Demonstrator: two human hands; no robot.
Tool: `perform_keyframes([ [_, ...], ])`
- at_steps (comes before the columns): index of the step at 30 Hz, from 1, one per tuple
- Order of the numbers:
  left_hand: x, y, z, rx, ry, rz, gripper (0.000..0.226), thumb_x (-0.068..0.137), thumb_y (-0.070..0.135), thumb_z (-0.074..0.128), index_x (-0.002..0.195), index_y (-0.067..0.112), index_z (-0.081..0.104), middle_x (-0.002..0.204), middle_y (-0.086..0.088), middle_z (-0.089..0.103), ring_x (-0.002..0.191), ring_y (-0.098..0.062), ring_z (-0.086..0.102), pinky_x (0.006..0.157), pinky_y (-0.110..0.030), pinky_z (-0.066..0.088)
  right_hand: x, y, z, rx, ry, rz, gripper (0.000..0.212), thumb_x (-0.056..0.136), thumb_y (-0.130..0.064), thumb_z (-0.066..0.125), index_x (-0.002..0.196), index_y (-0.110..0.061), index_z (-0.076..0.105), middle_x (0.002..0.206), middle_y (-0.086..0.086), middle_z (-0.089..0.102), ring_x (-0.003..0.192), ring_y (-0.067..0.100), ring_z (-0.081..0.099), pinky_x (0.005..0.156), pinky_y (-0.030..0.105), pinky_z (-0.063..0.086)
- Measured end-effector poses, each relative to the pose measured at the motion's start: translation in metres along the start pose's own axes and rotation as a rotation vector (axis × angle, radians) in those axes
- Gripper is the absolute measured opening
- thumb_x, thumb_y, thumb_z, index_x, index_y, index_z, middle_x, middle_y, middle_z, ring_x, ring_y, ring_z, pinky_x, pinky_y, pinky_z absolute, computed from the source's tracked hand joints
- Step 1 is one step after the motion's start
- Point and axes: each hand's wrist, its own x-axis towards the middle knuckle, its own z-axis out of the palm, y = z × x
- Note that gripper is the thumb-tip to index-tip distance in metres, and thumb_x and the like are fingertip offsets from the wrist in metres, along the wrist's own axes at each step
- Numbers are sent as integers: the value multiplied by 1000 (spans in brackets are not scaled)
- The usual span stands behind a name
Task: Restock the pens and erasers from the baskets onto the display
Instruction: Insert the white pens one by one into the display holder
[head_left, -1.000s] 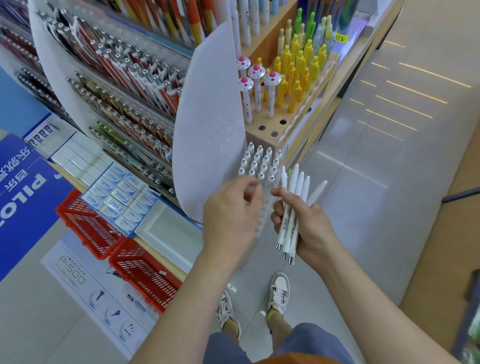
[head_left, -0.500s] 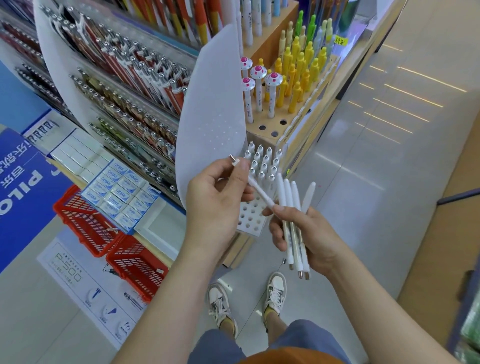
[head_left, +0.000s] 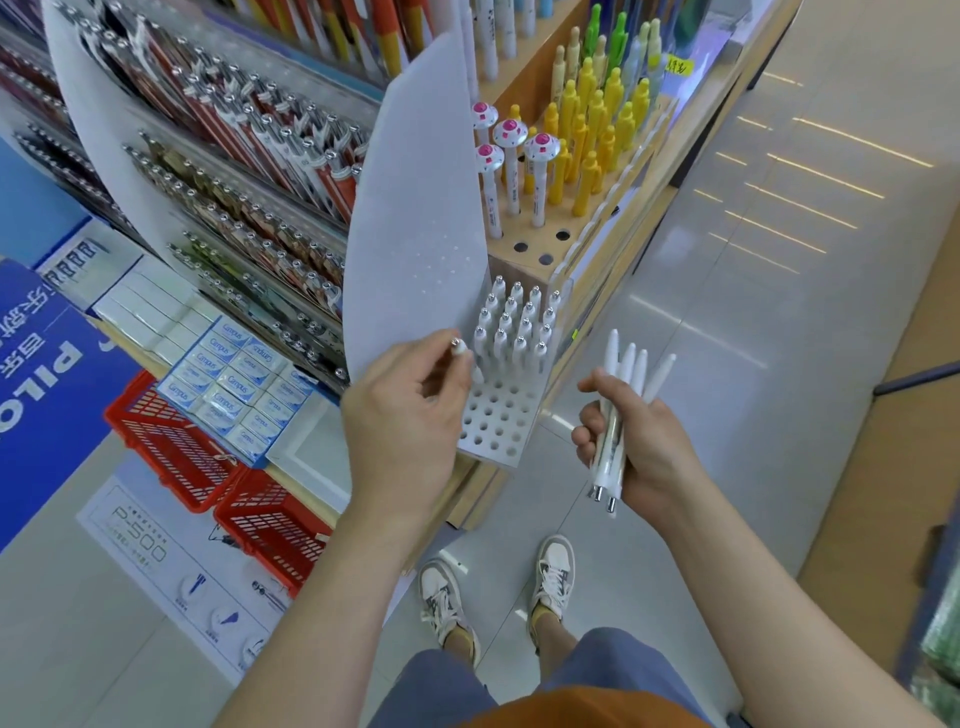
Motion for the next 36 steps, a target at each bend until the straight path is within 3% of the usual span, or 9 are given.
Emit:
perform_keyframes([
  [4,-1,-13,20,77,-9,30,16,82,13,71,97,7,74,77,0,71,67,-6,60,67,-10,45,-1,2,7,12,-33,-5,17,93,-24,59,86,-9,58,50,3,44,43,19,49,45,23,42],
  [8,1,-16,29,122,-36,35,11,83,14,69,93,9,74,70,-1,68,62,-14,60,61,-29,46,-1,3,8,32,-49,-3,17,93,-23,59,85,-8,57,51,3,44,43,18,48,45,23,42],
  [18,1,-25,34,151,-69,18,12,84,14,68,93,8,73,71,-3,68,63,-19,61,59,-36,52,1,2,7,50,-72,1,18,93,-24,59,84,-9,58,53,4,43,43,18,47,45,23,43],
  [23,5,-28,45,178,-89,-6,14,84,14,68,96,9,74,74,-4,69,63,-19,62,59,-31,52,1,3,9,14,-86,-2,13,93,-21,58,93,-8,62,61,4,49,51,18,49,47,24,42],
  [26,8,-30,51,244,-93,-18,9,83,13,67,87,9,74,67,-4,66,60,-21,60,55,-33,50,1,2,11,8,-102,-5,12,93,-18,58,96,-8,63,67,4,52,53,18,50,48,25,42],
  [31,8,-25,49,258,-98,-47,7,83,13,68,83,7,71,69,-6,67,63,-24,62,58,-32,48,-5,-1,17,83,-98,-15,10,93,-16,57,94,-7,61,62,6,53,55,21,57,51,27,47],
  [34,9,-16,39,298,-136,-88,23,87,21,66,106,7,67,86,-6,70,77,-23,64,67,-26,41,-9,-3,21,184,-99,-8,10,94,-16,55,94,-7,60,65,5,60,64,23,66,61,30,52],
  [36,3,-6,29,285,-129,-66,29,89,28,63,114,13,63,91,0,67,77,-16,60,69,-22,41,-12,-5,24,242,-110,-9,12,95,-18,55,93,-7,60,70,6,66,72,25,70,67,32,55],
])
